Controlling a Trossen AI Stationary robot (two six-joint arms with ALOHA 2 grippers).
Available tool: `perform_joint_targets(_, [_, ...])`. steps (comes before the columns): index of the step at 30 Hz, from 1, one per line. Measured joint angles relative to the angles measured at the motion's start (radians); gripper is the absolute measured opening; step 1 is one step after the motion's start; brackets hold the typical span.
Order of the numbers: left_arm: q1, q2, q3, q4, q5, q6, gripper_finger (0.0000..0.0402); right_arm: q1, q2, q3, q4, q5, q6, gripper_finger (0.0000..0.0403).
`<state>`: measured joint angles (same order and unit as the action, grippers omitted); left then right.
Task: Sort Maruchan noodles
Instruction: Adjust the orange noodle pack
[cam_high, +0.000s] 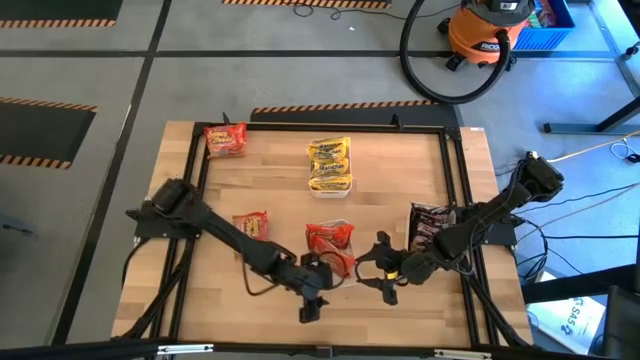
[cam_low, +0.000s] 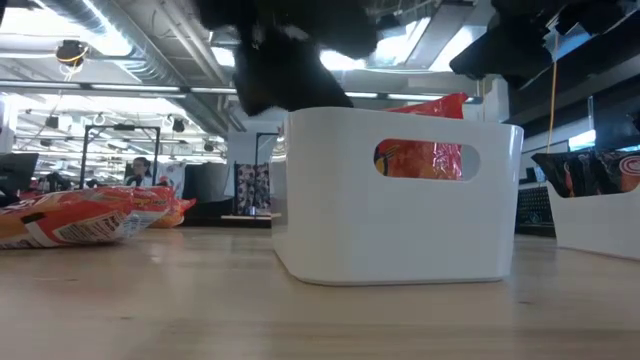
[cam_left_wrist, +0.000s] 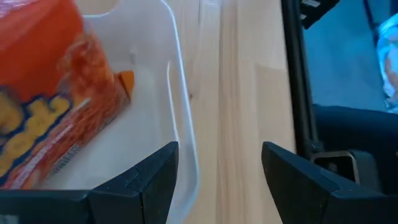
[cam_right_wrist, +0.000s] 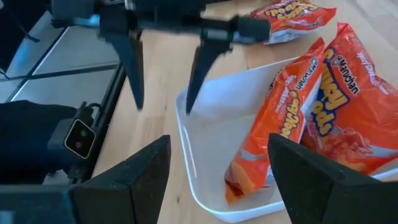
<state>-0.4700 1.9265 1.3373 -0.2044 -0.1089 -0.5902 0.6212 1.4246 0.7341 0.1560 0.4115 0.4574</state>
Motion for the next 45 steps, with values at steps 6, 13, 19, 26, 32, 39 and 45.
perform_joint_targets(6, [0.012, 0.074, 0.040, -0.004, -0.007, 0.004, 0.0224, 0.000, 0.000, 0.000, 0.005, 0.027, 0.001, 0.0248])
perform_joint_targets(13, [0.019, 0.084, 0.043, -0.063, -0.008, 0.033, 0.0200, 0.000, 0.000, 0.000, 0.009, 0.023, 0.008, 0.0248])
perform_joint_targets(19, [0.023, 0.084, 0.041, -0.074, -0.007, 0.073, 0.0145, 0.000, 0.050, 0.004, 0.046, 0.016, 0.014, 0.0248])
perform_joint_targets(26, [0.030, 0.085, 0.039, -0.075, 0.002, 0.105, 0.0092, -0.010, 0.087, 0.099, -0.070, 0.094, 0.017, 0.0248])
perform_joint_targets(32, [0.030, 0.092, 0.035, -0.081, 0.016, 0.112, 0.0065, -0.095, 0.110, 0.190, -0.166, 0.028, 0.061, 0.0248])
perform_joint_targets(39, [0.029, 0.092, 0.034, -0.080, 0.024, 0.126, 0.0045, -0.183, 0.191, 0.224, -0.202, -0.096, 0.140, 0.0248])
perform_joint_targets(45, [0.030, 0.091, 0.035, -0.079, 0.023, 0.139, 0.0041, -0.193, 0.232, 0.226, -0.176, -0.126, 0.144, 0.0248])
